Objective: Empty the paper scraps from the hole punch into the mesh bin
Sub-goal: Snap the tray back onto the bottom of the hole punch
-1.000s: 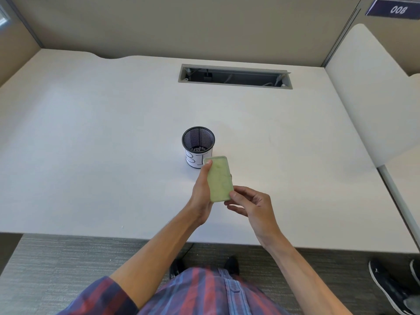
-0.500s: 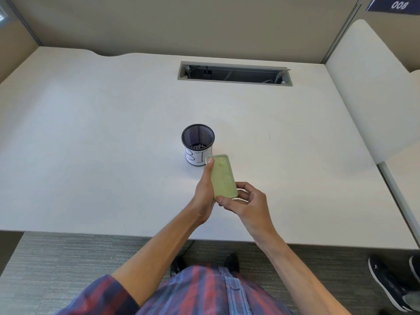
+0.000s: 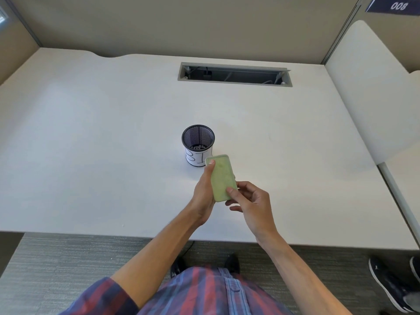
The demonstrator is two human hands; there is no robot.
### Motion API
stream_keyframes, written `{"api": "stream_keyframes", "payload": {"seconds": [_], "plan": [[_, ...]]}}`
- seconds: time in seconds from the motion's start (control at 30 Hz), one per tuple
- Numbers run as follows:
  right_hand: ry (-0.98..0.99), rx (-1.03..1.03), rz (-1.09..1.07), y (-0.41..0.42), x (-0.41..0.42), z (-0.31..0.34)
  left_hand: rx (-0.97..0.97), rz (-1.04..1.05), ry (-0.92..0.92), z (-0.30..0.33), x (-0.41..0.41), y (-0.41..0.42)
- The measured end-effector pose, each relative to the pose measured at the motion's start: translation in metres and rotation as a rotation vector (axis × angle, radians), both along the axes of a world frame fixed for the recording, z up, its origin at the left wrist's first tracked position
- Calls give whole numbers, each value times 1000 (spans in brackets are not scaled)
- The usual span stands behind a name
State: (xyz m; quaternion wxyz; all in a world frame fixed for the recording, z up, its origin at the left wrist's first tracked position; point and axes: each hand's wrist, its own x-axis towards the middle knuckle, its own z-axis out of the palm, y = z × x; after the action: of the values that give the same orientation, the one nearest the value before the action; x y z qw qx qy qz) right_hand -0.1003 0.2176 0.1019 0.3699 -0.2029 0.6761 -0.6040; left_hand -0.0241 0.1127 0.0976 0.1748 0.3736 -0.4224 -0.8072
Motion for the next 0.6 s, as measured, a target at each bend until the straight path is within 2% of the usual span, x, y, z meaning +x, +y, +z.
{"api": "stream_keyframes", "payload": {"seconds": [0.13, 0.27, 0.43, 0.53, 0.6], "plan": [[113, -22, -56, 0, -1, -2, -117, 46, -79, 1, -1, 1], [468, 13, -125, 4, -3, -5, -228, 56, -85, 4, 4, -1], [979, -31, -35, 11, -3, -13, -181, 23, -62, 6, 7, -6], [1116, -8, -49, 12, -4, -13, -127, -28, -19, 3, 8, -11], [1112, 2, -85, 13, -5, -11, -88, -64, 24, 1, 10, -14]]}}
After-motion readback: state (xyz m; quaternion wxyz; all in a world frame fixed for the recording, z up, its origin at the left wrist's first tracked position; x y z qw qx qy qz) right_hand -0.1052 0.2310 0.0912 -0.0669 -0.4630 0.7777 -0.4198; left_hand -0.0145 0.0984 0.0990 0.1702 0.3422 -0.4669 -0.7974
